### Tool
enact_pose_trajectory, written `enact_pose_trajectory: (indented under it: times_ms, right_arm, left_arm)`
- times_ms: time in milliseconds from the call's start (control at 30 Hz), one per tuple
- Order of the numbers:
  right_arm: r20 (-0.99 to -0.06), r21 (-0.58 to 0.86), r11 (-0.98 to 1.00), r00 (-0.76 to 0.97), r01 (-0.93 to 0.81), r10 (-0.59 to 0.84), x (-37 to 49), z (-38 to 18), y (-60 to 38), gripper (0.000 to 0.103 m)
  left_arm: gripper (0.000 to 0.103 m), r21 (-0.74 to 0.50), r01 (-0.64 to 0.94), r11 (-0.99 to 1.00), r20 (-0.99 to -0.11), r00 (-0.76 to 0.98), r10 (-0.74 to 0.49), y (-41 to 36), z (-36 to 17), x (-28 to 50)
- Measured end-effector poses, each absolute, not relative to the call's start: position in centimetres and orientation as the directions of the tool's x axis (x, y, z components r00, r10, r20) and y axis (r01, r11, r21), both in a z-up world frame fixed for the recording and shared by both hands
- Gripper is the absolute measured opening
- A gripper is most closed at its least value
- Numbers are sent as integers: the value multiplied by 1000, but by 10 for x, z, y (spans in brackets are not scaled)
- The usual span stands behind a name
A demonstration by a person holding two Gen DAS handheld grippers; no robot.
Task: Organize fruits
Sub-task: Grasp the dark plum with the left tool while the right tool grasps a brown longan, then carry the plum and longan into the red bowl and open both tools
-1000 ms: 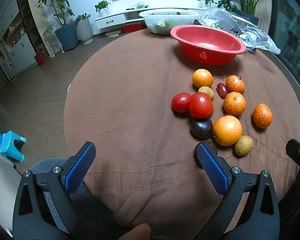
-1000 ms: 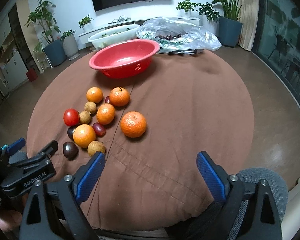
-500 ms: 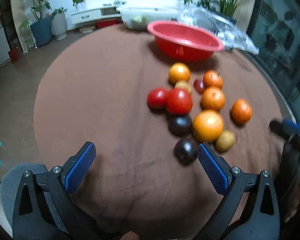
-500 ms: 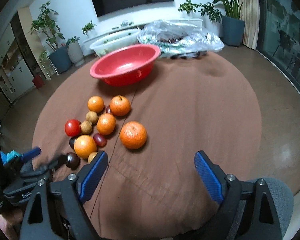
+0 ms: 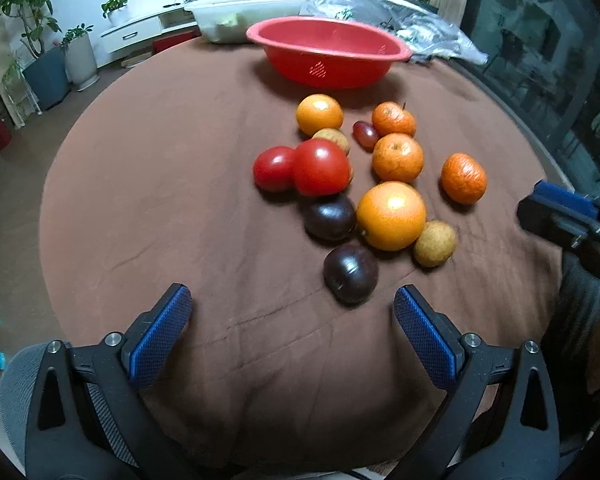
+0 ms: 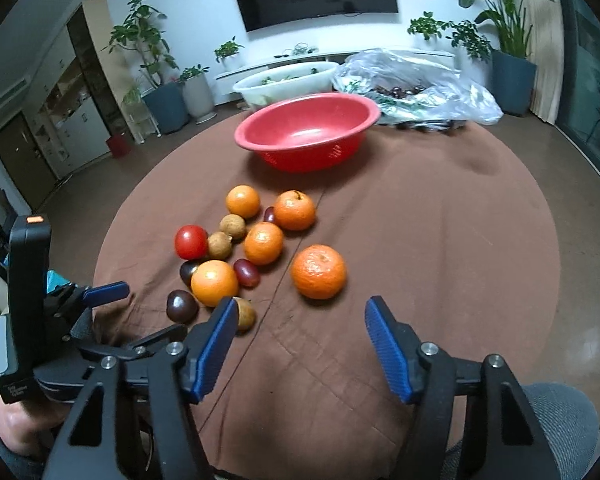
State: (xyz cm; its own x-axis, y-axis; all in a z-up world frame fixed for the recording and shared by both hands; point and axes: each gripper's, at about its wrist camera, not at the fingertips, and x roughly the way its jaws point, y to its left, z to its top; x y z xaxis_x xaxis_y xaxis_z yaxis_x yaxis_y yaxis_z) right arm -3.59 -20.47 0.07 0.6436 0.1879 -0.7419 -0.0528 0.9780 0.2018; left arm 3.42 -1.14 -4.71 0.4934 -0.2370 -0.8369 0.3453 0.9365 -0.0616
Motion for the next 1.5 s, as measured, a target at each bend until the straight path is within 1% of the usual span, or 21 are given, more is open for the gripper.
enact_pose_trajectory:
  times_ms: [67,100,133,267,300,367,433,467,500,533,600,700,833,1067,1133,1267,1433,1500]
  right_arm:
    - [-748,208,976,633,-62,200,-35,-2,-203,65]
    - [-752,211,975,627,-64,204,-34,-3,-202,64]
    - [-757,213,975,619,-68,208,-33,-5,-201,64]
    - [-762,217,973,609,-81,221,-32,-7,-200,63]
    - [-763,216,973,607,-85,223,-32,-7,-199,63]
    - [-766,216,972,600,-97,230,-32,-9,-197,63]
    - [-769,215,971,594,-107,236,-32,-10,-194,61]
    - [-770,217,970,591,-113,241,-32,-10,-193,61]
    - [-771,218,969,587,-117,245,-32,-11,-192,60]
    - [-773,220,968,584,-122,249,-32,-11,-191,60]
    - [-775,222,967,578,-128,255,-31,-12,-189,60]
    - [-780,224,965,568,-138,263,-30,-14,-186,60]
    - [-782,218,960,557,-176,280,-28,-14,-176,60]
    - [-793,180,956,541,-230,280,-19,-19,-157,58]
    - [-802,176,957,530,-229,274,-16,-23,-156,55]
    - [-811,160,958,522,-238,265,-10,-28,-154,52]
    - [-826,127,957,507,-260,247,-5,-35,-147,43]
    - [-833,113,958,500,-262,235,-4,-38,-146,42]
  left_arm:
    - [98,-98,359,928,-829,487,-276,-12,-47,36]
    - [92,-103,363,926,-829,483,-282,-13,-48,37]
    - [83,-105,372,922,-833,473,-286,-15,-50,38]
    - [75,-64,386,920,-832,489,-263,-20,-52,36]
    - [71,-59,386,921,-831,492,-259,-20,-52,36]
    - [67,-68,389,919,-828,492,-269,-19,-51,37]
    - [59,-80,399,914,-825,489,-285,-18,-50,38]
    - [58,-79,402,912,-824,488,-287,-18,-49,38]
    - [54,-74,409,910,-822,491,-287,-19,-48,38]
    - [44,-73,417,906,-820,492,-293,-20,-47,37]
    - [29,-118,450,885,-820,459,-343,-23,-47,37]
    - [29,-83,464,882,-819,472,-325,-29,-47,34]
    - [26,-111,465,879,-818,459,-346,-24,-46,35]
    - [26,-146,460,876,-812,450,-372,-15,-44,33]
    - [26,-158,454,877,-808,451,-379,-11,-43,32]
    - [26,-173,451,876,-800,455,-392,-6,-37,32]
    - [26,-168,448,878,-796,464,-389,-2,-32,31]
    - [26,-163,442,882,-796,470,-382,0,-31,31]
